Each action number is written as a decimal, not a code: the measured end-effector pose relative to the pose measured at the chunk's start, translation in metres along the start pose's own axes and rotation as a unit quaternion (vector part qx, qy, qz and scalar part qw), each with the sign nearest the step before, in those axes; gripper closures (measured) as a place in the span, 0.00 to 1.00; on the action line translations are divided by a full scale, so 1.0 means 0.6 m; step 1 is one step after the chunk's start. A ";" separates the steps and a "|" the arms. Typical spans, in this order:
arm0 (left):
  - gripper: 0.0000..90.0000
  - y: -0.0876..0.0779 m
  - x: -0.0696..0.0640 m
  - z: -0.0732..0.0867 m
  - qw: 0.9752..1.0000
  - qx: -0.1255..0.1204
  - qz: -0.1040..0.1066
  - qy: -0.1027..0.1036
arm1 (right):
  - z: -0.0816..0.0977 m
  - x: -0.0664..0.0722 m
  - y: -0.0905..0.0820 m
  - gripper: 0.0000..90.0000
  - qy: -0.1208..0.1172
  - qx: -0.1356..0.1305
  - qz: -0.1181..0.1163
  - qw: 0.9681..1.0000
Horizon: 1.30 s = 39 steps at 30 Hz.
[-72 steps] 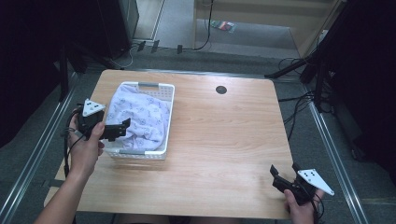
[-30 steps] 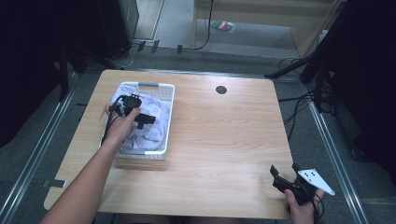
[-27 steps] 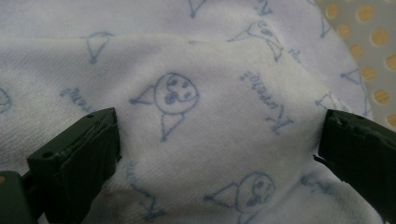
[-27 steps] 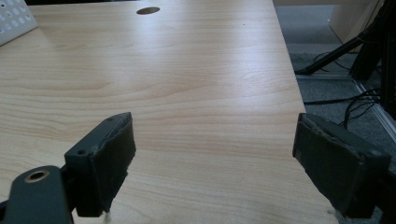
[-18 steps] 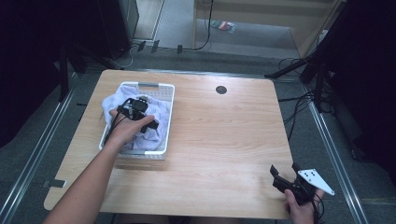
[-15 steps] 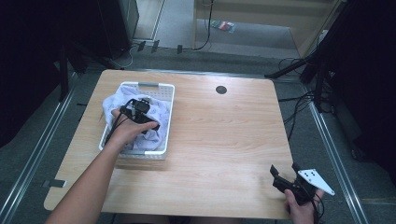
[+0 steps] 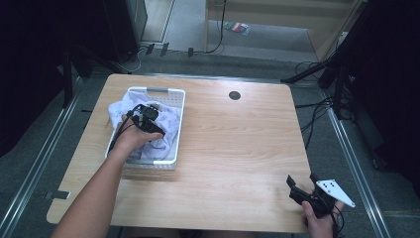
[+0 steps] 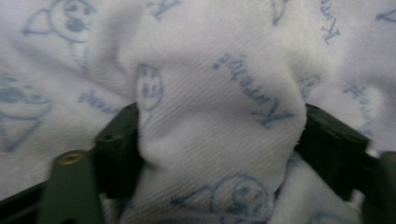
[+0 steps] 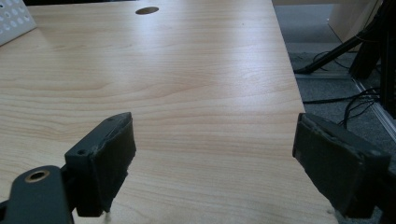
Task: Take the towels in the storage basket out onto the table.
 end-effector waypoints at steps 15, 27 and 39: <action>0.70 -0.011 0.018 0.000 1.000 -0.011 0.005 0.007 | 0.000 -0.002 0.001 0.15 0.002 0.000 0.002 1.000; 0.70 -0.077 0.039 -0.017 0.997 -0.043 0.056 -0.025 | 0.000 -0.002 0.000 0.15 0.002 -0.001 0.002 1.000; 0.69 -0.166 0.059 -0.047 0.994 -0.083 0.059 -0.026 | 0.000 -0.002 0.000 0.15 0.003 0.000 0.002 1.000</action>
Point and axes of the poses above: each handheld gripper's, and its own axes: y roughly forward along the jaws, z roughly out of its underside, x roughly to its left, the point moved 7 cm from there along y, roughly forward along the jaws, and after that the axes turned 11 degrees about -z, right-handed, at the moved point
